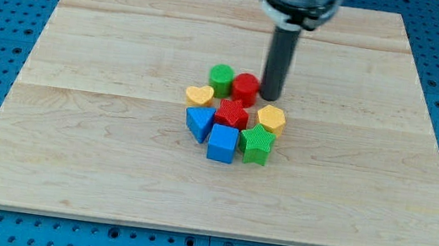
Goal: Push the green block into the group of objects
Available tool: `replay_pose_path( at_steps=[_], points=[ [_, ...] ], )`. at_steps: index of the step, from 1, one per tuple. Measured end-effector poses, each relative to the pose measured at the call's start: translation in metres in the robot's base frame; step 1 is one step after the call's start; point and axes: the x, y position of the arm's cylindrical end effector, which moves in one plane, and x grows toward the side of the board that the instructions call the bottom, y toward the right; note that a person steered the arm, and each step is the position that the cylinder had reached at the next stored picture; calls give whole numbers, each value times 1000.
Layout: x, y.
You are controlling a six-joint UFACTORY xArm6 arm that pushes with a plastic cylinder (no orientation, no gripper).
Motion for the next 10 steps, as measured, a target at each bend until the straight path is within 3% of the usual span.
replay_pose_path(
  at_steps=[1, 2, 3, 4, 6, 10],
  points=[
    [-25, 40],
    [-59, 6],
    [-60, -59],
    [-33, -57],
    [-31, -112],
    [-14, -69]
  ],
)
